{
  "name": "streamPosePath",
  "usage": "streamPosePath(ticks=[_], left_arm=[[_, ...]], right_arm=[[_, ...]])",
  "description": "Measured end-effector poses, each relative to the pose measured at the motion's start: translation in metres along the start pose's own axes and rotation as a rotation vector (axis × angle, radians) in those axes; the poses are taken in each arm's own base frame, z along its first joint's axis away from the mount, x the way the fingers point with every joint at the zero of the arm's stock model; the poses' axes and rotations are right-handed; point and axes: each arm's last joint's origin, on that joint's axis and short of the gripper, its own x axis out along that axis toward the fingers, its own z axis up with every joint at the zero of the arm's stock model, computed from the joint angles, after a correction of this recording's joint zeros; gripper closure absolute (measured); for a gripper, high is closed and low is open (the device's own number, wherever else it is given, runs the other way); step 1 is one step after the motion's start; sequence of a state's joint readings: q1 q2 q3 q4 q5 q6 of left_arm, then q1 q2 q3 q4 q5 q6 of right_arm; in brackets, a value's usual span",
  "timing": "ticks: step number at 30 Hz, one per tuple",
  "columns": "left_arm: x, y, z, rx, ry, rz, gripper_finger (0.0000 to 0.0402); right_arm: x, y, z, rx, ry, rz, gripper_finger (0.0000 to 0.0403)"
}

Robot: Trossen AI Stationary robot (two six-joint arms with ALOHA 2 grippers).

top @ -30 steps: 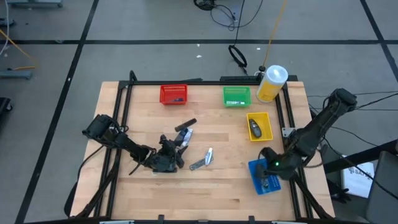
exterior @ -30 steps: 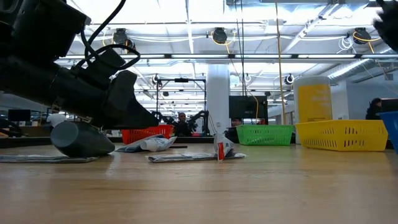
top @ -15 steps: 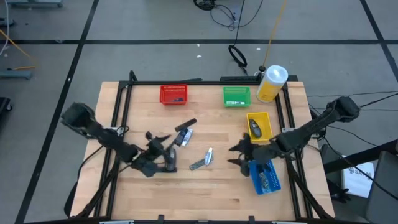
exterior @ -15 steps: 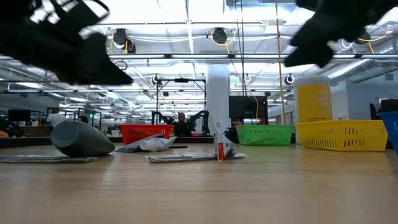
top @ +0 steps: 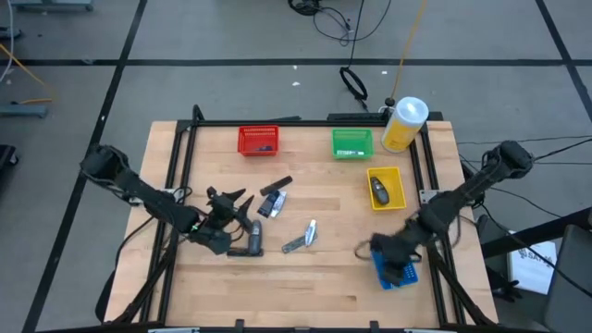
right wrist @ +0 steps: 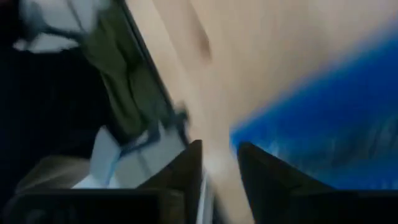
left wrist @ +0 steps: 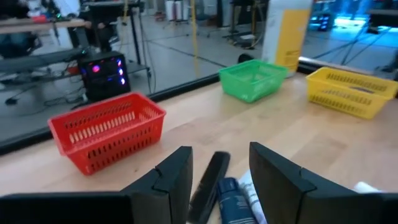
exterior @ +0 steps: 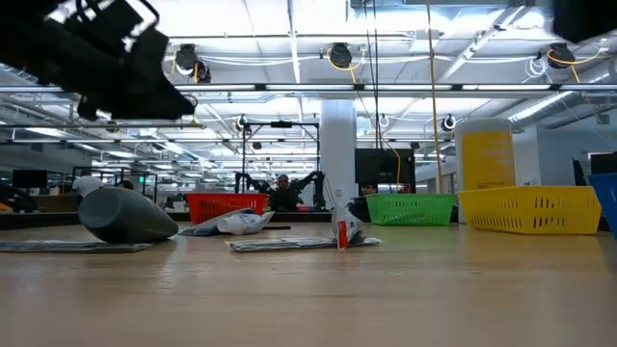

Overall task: Pick & Place Travel size toiletries
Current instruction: Put the black comb into the blue bin, then put the white toothpaste into the green bin

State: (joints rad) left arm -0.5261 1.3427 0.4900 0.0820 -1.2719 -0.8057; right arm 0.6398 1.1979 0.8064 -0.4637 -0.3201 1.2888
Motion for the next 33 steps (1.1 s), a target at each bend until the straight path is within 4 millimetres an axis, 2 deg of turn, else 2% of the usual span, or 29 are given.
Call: streamPosePath(ticks=[4,9,22,28,33], left_arm=[[0.009,-0.002,-0.015,0.002,0.034,0.024,0.0245],[0.012,-0.005,-0.028,0.0,0.057,0.024,0.0245],[0.013,-0.006,-0.03,-0.002,0.076,0.009,0.0245],[0.013,-0.007,-0.029,-0.014,0.071,0.006,0.0245],[0.013,-0.01,-0.026,0.011,0.059,-0.011,0.0245]], right_arm=[[0.009,0.0,-0.022,0.13,0.031,-0.04,0.0359],[0.018,-0.012,-0.026,0.158,0.002,-0.071,0.0398],[0.033,-0.071,-0.014,0.177,-0.026,-0.229,0.0402],[0.026,-0.07,-0.009,0.125,-0.1,-0.213,0.0402],[0.009,-0.064,-0.012,0.102,-0.162,-0.12,0.0402]])
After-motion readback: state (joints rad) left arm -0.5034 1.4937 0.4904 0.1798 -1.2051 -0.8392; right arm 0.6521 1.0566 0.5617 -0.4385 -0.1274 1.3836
